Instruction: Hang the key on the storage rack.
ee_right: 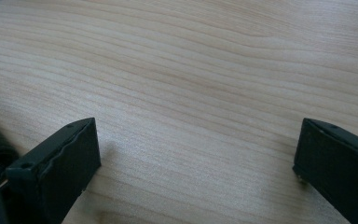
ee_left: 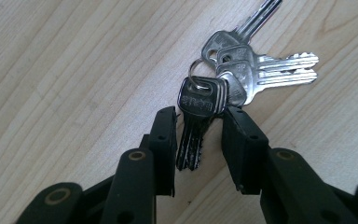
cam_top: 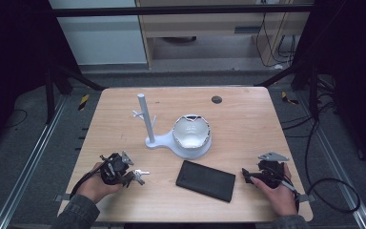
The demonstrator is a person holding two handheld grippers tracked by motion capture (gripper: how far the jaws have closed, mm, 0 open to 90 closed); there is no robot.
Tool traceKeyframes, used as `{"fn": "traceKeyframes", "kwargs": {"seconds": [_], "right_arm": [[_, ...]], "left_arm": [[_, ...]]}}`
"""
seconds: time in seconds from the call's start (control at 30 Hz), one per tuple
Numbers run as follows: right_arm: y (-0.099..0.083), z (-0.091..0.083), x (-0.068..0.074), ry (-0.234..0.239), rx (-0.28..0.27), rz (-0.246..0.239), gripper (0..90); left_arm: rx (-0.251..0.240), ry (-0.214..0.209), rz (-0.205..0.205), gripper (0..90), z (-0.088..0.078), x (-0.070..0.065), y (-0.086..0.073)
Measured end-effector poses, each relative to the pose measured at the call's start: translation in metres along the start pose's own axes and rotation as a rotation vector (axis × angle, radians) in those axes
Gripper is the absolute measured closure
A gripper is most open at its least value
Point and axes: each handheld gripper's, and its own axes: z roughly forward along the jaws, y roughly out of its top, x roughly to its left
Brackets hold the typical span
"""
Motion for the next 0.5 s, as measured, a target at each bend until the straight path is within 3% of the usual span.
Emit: {"fn": "traceKeyframes", "kwargs": {"seconds": [0.1, 0.3, 0.5], "right_arm": [[-0.0001, -0.0001, 0.0002, 0.002, 0.0, 0.0, 0.3], [-0.0001, -0.0004, 0.0008, 0.006, 0.002, 0.0, 0.4], [0.0, -0.0004, 0.001, 0.007, 0.001, -0.001, 0.3]], "left_arm": [[-0.009, -0.005, 0.003, 65.6, 0.0003, 0.0005, -0.0006], [-0.017, -0.069, -0.021, 80.0, 0.0008, 0.0027, -0.0018], [-0.03, -0.068, -0.043, 85.8, -0.0032, 0.0019, -0.001]]}}
